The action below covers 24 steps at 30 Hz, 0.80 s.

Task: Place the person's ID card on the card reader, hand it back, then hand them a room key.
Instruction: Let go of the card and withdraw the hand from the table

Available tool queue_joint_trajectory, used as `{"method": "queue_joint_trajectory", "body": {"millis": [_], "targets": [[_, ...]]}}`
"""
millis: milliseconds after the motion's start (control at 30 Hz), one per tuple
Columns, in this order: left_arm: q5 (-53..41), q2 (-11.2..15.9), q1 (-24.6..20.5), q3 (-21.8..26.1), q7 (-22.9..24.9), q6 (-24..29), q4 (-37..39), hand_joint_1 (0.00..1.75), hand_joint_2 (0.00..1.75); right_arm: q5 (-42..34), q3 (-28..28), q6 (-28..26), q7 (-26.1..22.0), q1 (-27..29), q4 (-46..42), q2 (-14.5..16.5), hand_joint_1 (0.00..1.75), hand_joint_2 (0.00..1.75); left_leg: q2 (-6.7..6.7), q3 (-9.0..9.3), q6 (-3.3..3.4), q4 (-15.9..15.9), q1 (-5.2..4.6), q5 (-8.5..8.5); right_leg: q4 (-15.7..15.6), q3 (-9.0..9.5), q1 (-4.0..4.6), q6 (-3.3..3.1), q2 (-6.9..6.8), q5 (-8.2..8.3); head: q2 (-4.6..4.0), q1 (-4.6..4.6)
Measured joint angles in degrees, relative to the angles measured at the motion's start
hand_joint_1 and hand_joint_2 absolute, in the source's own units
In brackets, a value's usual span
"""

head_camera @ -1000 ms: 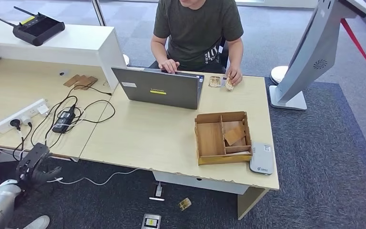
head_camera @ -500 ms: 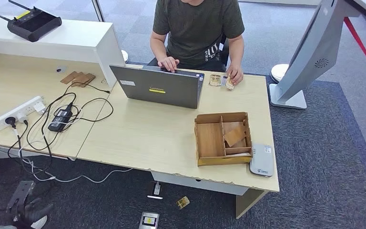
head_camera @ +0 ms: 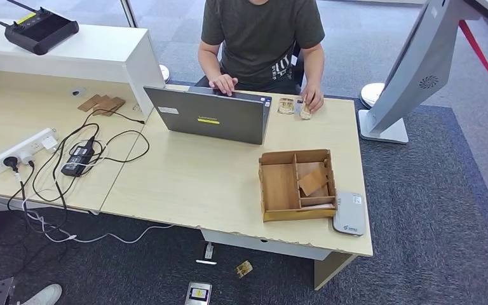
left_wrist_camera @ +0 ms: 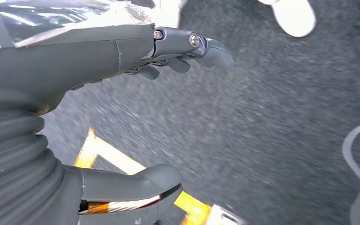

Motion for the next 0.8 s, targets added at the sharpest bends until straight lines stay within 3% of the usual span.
{"method": "queue_joint_trajectory", "body": {"millis": [267,433,533,633,800], "targets": [[-8.6,-4.4,1.7,-4.5,2.1,-2.5,0.9,0.00,1.75,2.9,0.5,0.2,-1.0,1.7,0.0,-2.2,0.00,1.75,0.00,-0.05,0.10,0.0,-0.05,-0.07,-0.1,0.00,-0.05,0.03,0.00,-0.01,0.01,0.01],[-4.8,-8.5,1.7,-6.2,2.3,2.6,1.3,0.00,1.75,3.1,0.8,-0.3,-1.6,1.7,0.0,-2.9,0.00,1.75,0.00,-0.03,0.12,0.0,-0.10,-0.07,-0.1,0.01,-0.10,0.06,0.00,0.01,0.00,0.01],[1.6,-11.4,1.7,-5.6,1.8,8.0,1.4,0.00,1.75,3.0,0.8,-1.1,-1.7,1.7,0.0,-3.3,0.00,1.75,-0.01,-0.02,0.13,0.0,-0.10,-0.08,-0.1,0.03,-0.11,0.07,0.00,0.01,0.00,-0.01],[2.3,-14.3,1.6,-5.0,1.7,12.4,1.6,0.00,1.75,2.2,0.8,-1.8,-1.4,1.7,0.0,-3.4,0.00,1.75,0.00,-0.02,0.13,0.1,-0.13,-0.08,-0.1,0.03,-0.12,0.08,0.00,0.01,0.00,-0.01],[-3.4,-17.6,1.5,-5.1,4.4,11.4,1.9,0.00,1.75,0.3,0.8,-2.6,-0.7,1.7,0.0,-4.0,0.00,1.75,0.00,-0.02,0.14,0.1,-0.12,-0.09,-0.1,0.03,-0.11,0.08,0.00,0.01,0.00,-0.01]]}}
